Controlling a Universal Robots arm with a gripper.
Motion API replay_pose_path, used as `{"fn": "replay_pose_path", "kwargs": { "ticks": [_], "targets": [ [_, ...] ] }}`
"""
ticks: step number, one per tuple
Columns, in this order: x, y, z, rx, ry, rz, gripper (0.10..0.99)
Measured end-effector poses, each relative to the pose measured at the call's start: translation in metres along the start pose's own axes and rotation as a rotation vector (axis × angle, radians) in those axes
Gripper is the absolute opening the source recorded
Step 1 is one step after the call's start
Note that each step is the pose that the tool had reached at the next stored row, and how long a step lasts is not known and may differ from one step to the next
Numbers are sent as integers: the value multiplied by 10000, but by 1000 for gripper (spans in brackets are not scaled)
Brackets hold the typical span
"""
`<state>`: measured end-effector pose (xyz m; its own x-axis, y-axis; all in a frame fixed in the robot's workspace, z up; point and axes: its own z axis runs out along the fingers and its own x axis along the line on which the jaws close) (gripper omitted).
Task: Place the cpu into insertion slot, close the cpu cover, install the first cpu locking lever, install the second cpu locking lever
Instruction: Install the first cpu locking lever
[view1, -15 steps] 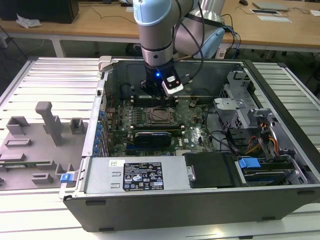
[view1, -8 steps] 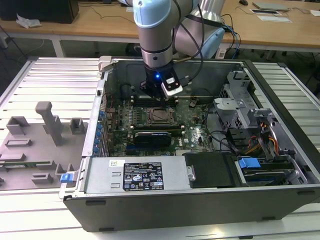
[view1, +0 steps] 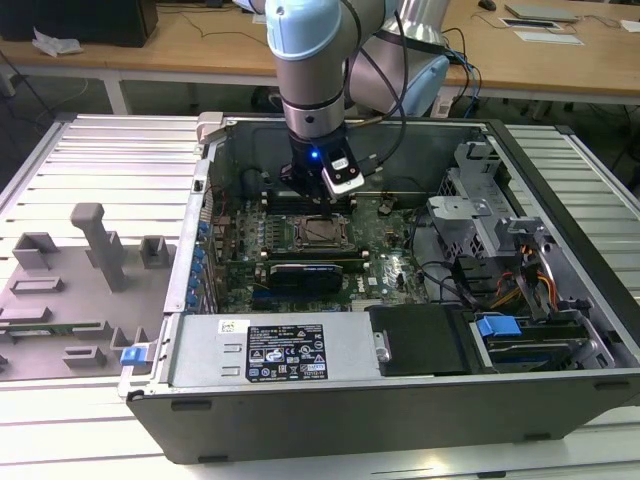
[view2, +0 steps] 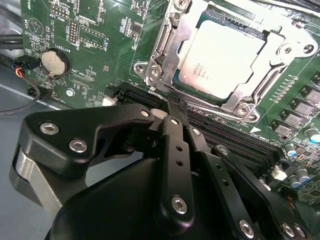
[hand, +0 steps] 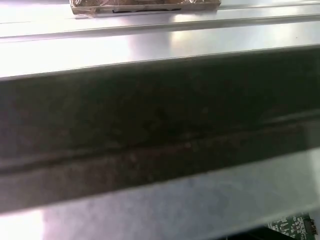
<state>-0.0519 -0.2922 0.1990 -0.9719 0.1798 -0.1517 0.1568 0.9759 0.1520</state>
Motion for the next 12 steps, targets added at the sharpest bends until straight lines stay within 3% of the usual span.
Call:
{"fn": "replay_pose_path", "kwargs": {
  "ticks": [3, 7, 12],
  "targets": [
    [-1, 2, -8, -4, -2, 0, 106],
    [-11, 12, -74, -4, -6, 2, 106],
    [-9, 11, -72, -15, -174, 47, 106]
  ]
}}
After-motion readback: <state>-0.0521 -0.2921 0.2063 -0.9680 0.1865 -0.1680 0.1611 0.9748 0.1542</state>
